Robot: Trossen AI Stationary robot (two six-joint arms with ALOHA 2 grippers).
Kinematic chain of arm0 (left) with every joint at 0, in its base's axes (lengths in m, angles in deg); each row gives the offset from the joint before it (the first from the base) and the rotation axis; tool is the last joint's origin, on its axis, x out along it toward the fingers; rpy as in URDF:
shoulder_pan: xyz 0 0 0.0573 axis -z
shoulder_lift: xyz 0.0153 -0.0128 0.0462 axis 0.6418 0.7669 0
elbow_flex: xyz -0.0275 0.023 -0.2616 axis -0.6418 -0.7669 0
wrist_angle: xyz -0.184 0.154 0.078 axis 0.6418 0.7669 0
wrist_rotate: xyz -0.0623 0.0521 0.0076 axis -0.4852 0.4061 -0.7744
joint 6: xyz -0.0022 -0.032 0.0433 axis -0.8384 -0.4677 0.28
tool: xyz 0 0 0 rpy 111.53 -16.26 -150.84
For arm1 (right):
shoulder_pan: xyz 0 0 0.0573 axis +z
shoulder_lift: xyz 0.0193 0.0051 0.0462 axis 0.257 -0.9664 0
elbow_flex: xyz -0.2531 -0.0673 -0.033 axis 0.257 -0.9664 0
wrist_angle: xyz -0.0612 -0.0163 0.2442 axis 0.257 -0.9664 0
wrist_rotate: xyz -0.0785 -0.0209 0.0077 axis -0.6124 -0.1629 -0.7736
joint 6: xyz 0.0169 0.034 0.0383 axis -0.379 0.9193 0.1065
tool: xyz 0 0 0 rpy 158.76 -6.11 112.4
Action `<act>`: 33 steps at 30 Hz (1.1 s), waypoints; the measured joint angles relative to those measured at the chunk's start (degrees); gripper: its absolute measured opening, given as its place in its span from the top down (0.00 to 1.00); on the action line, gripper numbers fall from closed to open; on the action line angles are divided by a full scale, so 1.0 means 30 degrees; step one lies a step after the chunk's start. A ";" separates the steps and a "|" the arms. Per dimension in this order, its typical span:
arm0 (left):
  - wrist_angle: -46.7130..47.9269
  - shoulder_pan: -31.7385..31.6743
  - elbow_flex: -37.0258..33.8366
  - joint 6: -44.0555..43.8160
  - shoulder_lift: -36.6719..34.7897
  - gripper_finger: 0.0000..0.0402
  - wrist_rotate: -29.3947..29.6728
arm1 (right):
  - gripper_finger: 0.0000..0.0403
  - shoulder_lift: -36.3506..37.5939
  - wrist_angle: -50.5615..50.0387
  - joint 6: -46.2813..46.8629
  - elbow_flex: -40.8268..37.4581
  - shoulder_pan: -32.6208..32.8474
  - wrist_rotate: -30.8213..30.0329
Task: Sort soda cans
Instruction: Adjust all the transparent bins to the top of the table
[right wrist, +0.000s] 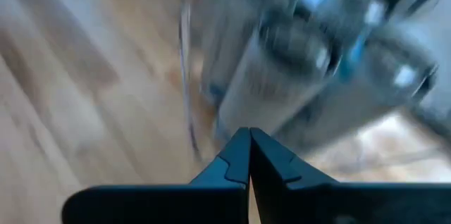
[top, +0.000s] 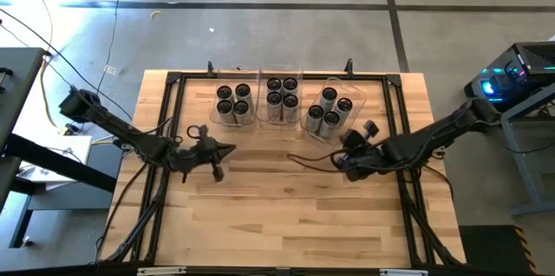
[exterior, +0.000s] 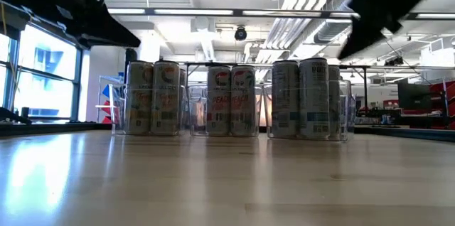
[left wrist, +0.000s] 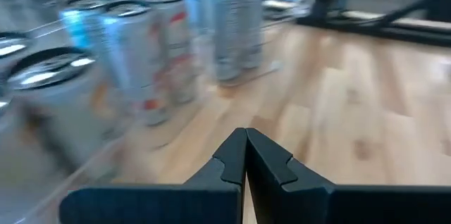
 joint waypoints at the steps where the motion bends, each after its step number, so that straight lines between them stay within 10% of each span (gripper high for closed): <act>1: -0.1030 -0.0132 -0.0382 0.0660 -0.0036 1.00 -0.0663 | 1.00 0.0002 -0.0036 -0.0457 0.0472 -0.0037 -0.0531; 7: -0.4393 -0.0879 -0.1554 0.3277 -0.0157 1.00 -0.3613 | 1.00 0.0000 0.0015 -0.1695 0.2913 -0.0628 -0.3710; 15: -0.4734 -0.0724 -0.1520 0.3418 -0.0153 1.00 -0.4452 | 0.96 0.0002 0.0506 -0.3136 0.4701 -0.1281 0.0516; 33: -0.6724 -0.1608 -0.1513 0.6704 -0.0146 1.00 -0.4452 | 0.27 -0.1528 0.1695 -0.3602 0.4315 -0.2461 0.4406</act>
